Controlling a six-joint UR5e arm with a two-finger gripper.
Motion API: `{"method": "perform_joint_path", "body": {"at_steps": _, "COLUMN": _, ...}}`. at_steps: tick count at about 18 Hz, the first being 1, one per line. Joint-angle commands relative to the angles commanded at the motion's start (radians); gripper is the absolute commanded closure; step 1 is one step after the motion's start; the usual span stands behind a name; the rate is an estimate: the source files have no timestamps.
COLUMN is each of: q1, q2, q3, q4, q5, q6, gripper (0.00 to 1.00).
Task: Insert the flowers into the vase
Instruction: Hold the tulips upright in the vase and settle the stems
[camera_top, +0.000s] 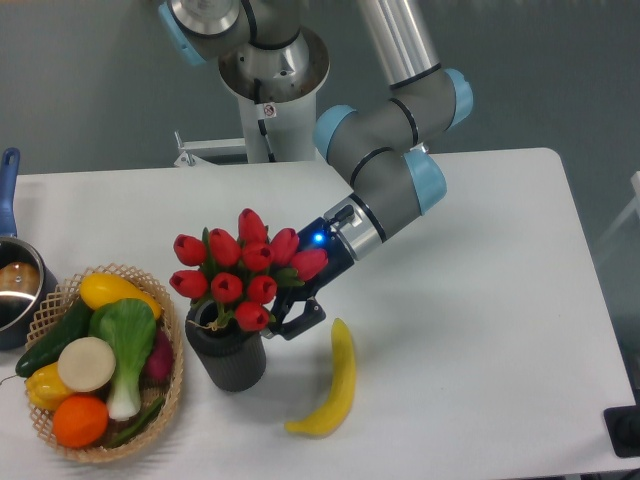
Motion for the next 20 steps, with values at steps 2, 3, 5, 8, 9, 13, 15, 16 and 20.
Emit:
{"method": "perform_joint_path", "body": {"at_steps": 2, "q1": -0.002, "q2": -0.002, "q3": -0.005, "q4": 0.0, "q5": 0.008, "q6": 0.003, "gripper": 0.22}}
{"method": "perform_joint_path", "body": {"at_steps": 3, "q1": -0.002, "q2": -0.002, "q3": -0.003, "q4": 0.0, "q5": 0.009, "q6": 0.0, "gripper": 0.21}}
{"method": "perform_joint_path", "body": {"at_steps": 5, "q1": -0.002, "q2": 0.014, "q3": 0.0, "q4": -0.002, "q5": 0.009, "q6": -0.017, "gripper": 0.19}}
{"method": "perform_joint_path", "body": {"at_steps": 8, "q1": -0.003, "q2": 0.014, "q3": -0.006, "q4": 0.003, "q5": 0.041, "q6": -0.02, "gripper": 0.12}}
{"method": "perform_joint_path", "body": {"at_steps": 9, "q1": -0.003, "q2": 0.017, "q3": -0.008, "q4": 0.002, "q5": 0.063, "q6": -0.028, "gripper": 0.06}}
{"method": "perform_joint_path", "body": {"at_steps": 13, "q1": -0.003, "q2": 0.037, "q3": -0.008, "q4": 0.0, "q5": 0.113, "q6": -0.054, "gripper": 0.01}}
{"method": "perform_joint_path", "body": {"at_steps": 15, "q1": -0.006, "q2": 0.043, "q3": -0.009, "q4": 0.0, "q5": 0.147, "q6": -0.058, "gripper": 0.01}}
{"method": "perform_joint_path", "body": {"at_steps": 16, "q1": -0.014, "q2": 0.043, "q3": -0.009, "q4": -0.002, "q5": 0.149, "q6": -0.058, "gripper": 0.01}}
{"method": "perform_joint_path", "body": {"at_steps": 20, "q1": -0.032, "q2": 0.034, "q3": -0.009, "q4": 0.0, "q5": 0.152, "q6": -0.058, "gripper": 0.01}}
